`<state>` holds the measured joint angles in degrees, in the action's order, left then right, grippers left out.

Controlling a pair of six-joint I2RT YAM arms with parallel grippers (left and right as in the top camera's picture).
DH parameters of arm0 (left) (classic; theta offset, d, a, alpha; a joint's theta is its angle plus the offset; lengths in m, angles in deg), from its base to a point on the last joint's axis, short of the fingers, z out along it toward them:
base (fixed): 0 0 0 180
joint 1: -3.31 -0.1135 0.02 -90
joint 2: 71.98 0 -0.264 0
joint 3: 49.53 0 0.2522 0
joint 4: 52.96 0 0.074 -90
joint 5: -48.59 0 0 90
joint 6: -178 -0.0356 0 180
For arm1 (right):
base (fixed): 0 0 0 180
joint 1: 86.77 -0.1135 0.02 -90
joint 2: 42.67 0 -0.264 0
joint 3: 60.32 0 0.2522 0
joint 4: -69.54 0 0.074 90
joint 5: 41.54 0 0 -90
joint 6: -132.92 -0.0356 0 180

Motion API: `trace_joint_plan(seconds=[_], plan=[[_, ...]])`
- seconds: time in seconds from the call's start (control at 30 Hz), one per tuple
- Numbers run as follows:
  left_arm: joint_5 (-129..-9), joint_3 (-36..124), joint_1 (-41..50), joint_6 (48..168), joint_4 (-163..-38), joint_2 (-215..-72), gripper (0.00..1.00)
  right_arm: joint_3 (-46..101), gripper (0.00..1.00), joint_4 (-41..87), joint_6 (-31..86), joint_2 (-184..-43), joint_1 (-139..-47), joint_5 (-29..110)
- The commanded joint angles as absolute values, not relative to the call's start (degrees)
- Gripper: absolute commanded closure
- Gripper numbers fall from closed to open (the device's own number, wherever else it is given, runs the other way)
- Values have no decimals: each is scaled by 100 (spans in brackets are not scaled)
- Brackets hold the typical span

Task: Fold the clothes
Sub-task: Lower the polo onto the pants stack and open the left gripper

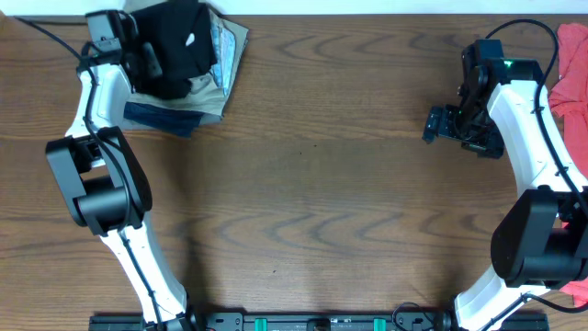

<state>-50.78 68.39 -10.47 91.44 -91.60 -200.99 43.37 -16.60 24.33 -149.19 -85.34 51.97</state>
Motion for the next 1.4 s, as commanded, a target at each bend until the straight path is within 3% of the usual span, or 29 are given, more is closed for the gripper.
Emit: trace_joint_plan(seconds=[0.0,0.33,0.37,0.5,1.03,1.37], plan=[[-5082,6843,-1113,9170,-9508,-19952,94,4350,1,-1664,2499,-14880,-8567,5274],[-5152,6843,-1019,9175,-9731,-18967,93,4350,1,-1664,2499,-14880,-8567,5274],[-5154,6843,-984,9177,-9807,-18912,91,4350,1,-1664,2499,-14880,-8567,5274],[-5338,6836,-809,9247,-10078,-18927,69,4350,1,-1664,2499,-14880,-8567,5274],[-5537,6740,-169,9321,-10203,-19895,62,4350,1,-1664,2499,-14880,-8567,5274],[-6048,6753,-169,9326,-10758,-19010,59,4350,1,-1664,2499,-14880,-8567,5274]])
